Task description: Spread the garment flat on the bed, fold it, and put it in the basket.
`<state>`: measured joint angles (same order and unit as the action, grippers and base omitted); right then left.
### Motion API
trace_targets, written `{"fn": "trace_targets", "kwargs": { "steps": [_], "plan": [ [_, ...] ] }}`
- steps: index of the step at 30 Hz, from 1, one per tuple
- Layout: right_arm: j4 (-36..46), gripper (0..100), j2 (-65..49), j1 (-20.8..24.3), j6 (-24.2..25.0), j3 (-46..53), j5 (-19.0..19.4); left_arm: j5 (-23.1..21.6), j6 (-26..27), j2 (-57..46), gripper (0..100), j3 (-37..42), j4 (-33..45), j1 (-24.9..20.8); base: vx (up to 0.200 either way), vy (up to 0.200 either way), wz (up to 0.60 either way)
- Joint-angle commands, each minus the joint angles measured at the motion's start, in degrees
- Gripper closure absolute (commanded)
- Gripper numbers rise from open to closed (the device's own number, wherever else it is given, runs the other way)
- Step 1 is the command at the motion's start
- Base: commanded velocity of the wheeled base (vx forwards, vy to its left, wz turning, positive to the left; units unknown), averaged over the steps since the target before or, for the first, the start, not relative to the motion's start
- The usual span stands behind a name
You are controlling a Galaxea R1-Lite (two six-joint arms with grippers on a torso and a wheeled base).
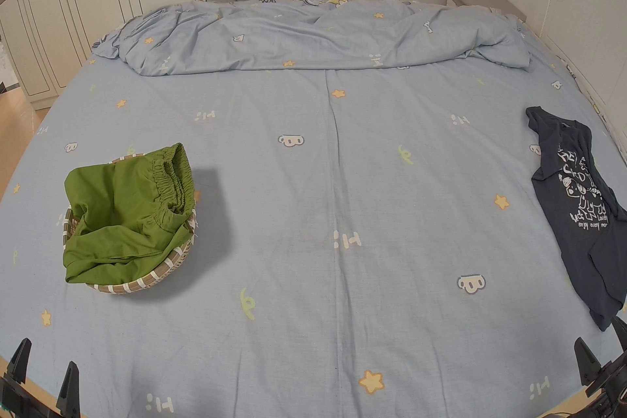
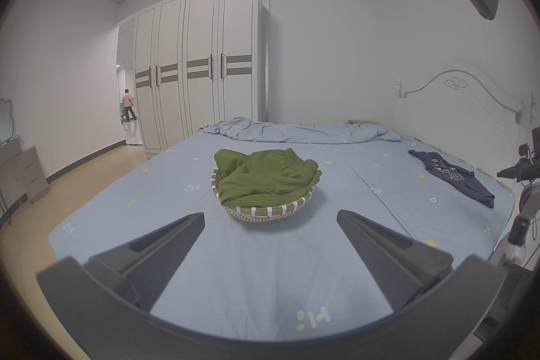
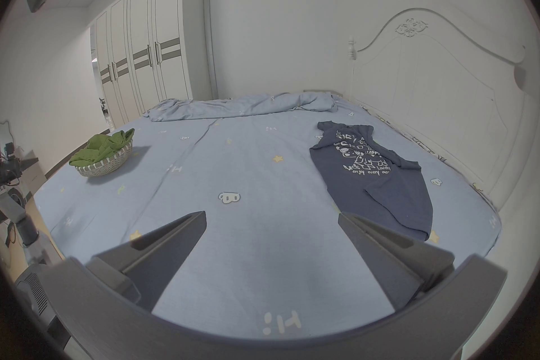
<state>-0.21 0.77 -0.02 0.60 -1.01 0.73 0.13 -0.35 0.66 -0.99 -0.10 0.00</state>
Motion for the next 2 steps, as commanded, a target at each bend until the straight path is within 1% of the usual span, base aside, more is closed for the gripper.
{"fn": "trace_targets", "kwargs": {
  "steps": [1, 2],
  "plan": [
    [0.0, 0, 0.3, 0.0, -0.1, 1.0, 0.1, 0.0, 0.0, -0.6, 0, 0.9, 0.0, 0.0, 0.0, 0.0, 0.0],
    [0.0, 0, 0.4, -0.1, -0.2, 1.0, -0.1, 0.0, 0.0, -0.6, 0, 0.9, 0.0, 0.0, 0.0, 0.0, 0.0]
  ]
}}
